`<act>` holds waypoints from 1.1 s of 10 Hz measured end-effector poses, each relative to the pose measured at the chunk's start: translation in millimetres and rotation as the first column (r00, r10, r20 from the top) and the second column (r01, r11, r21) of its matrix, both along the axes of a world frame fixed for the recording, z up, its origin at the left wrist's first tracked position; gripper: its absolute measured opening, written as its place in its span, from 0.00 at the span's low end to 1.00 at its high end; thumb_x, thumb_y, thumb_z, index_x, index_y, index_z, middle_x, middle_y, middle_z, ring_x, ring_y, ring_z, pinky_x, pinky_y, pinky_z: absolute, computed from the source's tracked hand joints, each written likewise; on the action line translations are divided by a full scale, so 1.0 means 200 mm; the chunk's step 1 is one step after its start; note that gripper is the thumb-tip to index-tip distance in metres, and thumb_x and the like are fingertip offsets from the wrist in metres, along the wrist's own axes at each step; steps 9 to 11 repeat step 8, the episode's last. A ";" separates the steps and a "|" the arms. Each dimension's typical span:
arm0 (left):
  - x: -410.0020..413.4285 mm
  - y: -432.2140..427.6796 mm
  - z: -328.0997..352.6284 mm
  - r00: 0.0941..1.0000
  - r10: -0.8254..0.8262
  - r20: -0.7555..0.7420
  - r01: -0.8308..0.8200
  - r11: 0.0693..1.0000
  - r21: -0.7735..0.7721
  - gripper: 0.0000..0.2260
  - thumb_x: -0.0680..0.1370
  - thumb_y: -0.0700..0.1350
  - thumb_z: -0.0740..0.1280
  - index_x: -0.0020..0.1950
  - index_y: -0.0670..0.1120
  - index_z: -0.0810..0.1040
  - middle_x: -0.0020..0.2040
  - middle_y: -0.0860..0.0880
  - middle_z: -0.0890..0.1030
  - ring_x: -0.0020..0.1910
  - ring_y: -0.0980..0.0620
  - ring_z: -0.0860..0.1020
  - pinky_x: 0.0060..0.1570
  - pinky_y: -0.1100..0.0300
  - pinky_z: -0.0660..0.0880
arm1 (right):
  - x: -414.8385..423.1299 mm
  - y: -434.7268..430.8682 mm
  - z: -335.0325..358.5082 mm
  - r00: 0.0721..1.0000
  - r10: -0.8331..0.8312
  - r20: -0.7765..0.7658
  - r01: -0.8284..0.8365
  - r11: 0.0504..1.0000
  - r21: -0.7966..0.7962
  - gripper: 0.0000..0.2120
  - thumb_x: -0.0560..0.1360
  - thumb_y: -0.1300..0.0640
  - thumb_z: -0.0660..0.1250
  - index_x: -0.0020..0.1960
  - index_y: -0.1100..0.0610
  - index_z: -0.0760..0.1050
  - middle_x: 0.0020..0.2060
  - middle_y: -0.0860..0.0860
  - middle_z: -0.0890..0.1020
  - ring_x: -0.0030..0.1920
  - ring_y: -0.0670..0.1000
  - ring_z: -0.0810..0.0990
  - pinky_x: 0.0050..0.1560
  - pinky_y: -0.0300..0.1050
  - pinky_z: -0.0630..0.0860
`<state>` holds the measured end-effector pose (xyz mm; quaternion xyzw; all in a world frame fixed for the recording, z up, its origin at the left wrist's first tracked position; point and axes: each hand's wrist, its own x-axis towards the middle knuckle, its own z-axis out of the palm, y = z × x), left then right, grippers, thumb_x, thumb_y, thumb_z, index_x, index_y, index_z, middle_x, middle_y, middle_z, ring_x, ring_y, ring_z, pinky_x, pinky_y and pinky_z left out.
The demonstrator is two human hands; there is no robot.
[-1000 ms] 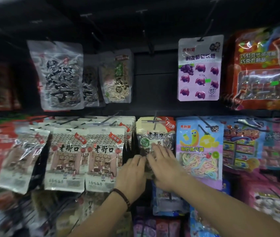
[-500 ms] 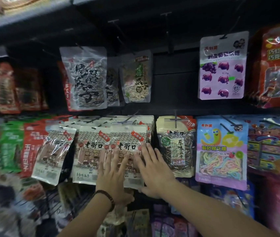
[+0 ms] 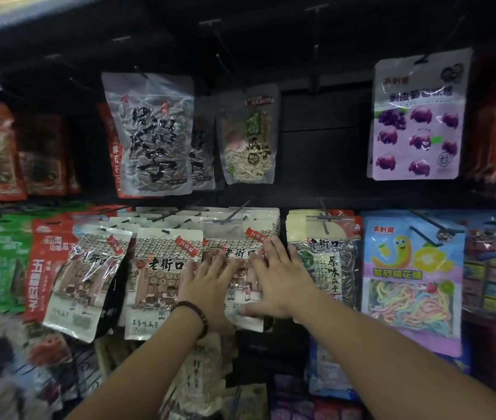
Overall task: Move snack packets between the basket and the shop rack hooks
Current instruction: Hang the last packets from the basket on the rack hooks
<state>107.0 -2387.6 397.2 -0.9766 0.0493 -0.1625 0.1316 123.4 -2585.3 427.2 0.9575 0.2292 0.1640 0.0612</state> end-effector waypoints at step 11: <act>-0.80 -0.57 0.08 0.957 -0.288 0.007 0.280 0.923 -0.265 0.15 0.79 0.60 0.67 0.63 0.56 0.79 0.61 0.50 0.81 0.61 0.46 0.81 0.57 0.52 0.78 | -0.91 -0.56 -0.04 0.996 -0.068 -0.050 0.071 0.996 0.056 0.29 0.81 0.41 0.62 0.78 0.51 0.66 0.77 0.56 0.68 0.78 0.60 0.65 0.74 0.61 0.69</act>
